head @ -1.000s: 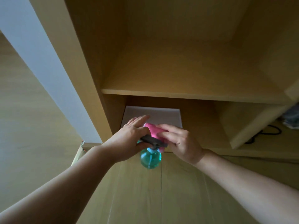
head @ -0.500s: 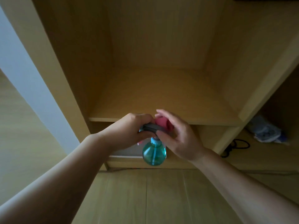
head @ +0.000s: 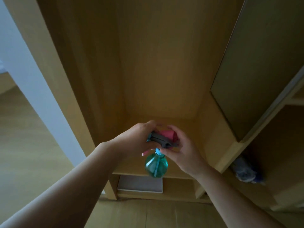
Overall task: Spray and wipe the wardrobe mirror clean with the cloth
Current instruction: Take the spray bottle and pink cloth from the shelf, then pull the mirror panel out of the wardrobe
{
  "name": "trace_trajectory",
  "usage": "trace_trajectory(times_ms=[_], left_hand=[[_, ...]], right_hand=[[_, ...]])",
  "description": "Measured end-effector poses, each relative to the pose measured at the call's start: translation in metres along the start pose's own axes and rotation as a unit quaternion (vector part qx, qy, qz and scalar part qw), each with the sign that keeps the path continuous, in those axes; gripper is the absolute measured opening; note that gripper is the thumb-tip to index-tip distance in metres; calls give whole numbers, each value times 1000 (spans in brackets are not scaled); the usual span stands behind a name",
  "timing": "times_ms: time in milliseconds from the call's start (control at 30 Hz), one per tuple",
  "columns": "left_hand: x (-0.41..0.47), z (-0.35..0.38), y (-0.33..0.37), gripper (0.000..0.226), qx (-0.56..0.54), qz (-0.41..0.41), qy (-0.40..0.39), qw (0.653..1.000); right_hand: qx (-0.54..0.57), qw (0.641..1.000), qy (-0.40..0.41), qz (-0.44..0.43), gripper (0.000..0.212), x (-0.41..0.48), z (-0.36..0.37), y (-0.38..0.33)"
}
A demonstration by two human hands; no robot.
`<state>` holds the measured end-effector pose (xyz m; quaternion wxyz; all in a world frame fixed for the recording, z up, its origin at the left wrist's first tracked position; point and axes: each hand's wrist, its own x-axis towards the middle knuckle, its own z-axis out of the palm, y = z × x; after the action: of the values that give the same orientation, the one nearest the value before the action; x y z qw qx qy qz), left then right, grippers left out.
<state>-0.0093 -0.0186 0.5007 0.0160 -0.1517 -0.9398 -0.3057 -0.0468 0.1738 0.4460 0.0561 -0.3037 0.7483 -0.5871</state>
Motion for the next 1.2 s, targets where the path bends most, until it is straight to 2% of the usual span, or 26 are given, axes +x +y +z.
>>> trace_trajectory(times_ms=[100,267,400,533,733,900,967,1100,1200], left_hand=[[14,-81,58,30,9,21,-35,999],[40,-220,154,19,35,27,-30,999],[49,-301,212,23,-4,42,26,999],[51,-346,250,34,-80,53,80,992],[62,-359,292,18,-45,86,82,992],[74,-352,315,24,-43,98,109,988],[79,-352,321,24,-34,100,117,988],[91,-354,329,20,-2,103,129,986],[99,-353,333,18,9,93,128,987]], right_hand=[[-16,1000,-4,5,62,25,-29,-92],[-43,999,17,0,58,75,-80,-242],[-54,997,49,-40,56,102,-110,-339],[-73,990,87,-87,57,111,-130,-406],[-118,984,94,-97,63,101,-159,-447],[-190,976,82,-69,69,88,-203,-460],[-231,962,134,-57,63,82,-231,-461],[-266,912,311,-27,52,80,-283,-450],[-279,888,366,4,53,88,-308,-441]])
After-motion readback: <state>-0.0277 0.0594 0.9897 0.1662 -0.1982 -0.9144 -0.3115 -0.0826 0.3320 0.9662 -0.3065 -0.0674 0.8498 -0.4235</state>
